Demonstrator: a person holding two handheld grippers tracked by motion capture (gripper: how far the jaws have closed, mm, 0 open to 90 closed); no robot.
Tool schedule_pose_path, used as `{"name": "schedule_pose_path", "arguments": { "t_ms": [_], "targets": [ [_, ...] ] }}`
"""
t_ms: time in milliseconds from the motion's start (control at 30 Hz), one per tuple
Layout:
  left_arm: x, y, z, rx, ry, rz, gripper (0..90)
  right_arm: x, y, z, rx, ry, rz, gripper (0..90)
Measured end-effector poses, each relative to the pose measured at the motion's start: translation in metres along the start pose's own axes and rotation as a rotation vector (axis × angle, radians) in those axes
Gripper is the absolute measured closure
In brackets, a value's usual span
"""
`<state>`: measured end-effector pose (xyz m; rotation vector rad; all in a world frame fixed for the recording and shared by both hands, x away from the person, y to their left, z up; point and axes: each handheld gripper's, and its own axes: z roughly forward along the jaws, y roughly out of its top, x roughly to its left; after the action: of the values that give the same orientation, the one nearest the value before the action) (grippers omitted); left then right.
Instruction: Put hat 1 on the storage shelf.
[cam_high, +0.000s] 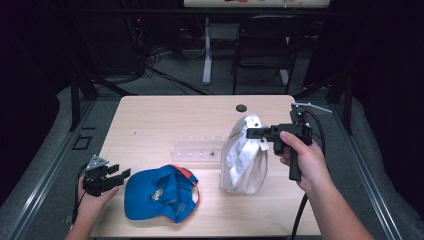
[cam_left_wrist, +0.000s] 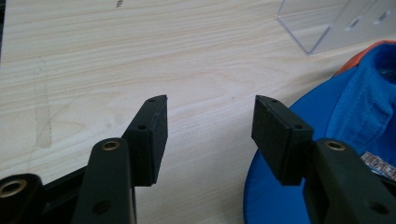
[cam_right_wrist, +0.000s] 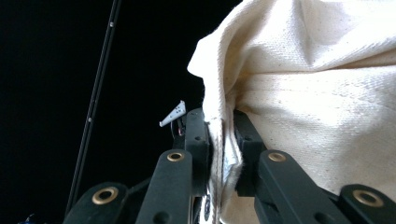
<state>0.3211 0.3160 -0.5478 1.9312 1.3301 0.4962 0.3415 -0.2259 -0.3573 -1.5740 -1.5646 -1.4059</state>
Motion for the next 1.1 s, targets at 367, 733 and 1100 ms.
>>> {"name": "schedule_pose_path", "arguments": {
  "t_ms": [367,733,1100],
  "targets": [
    [-0.003,0.001,0.0,0.003,0.009,0.027,45.4,0.03,0.029,0.017,-0.039,-0.015,-0.03,80.1],
    [-0.005,0.002,-0.001,-0.023,0.004,0.028,43.8,0.05,0.052,0.044,-0.041,-0.02,-0.04,80.1],
    [-0.013,0.007,-0.006,-0.045,0.0,0.044,41.6,0.051,0.068,0.076,-0.018,-0.041,-0.033,80.0]
  ]
}}
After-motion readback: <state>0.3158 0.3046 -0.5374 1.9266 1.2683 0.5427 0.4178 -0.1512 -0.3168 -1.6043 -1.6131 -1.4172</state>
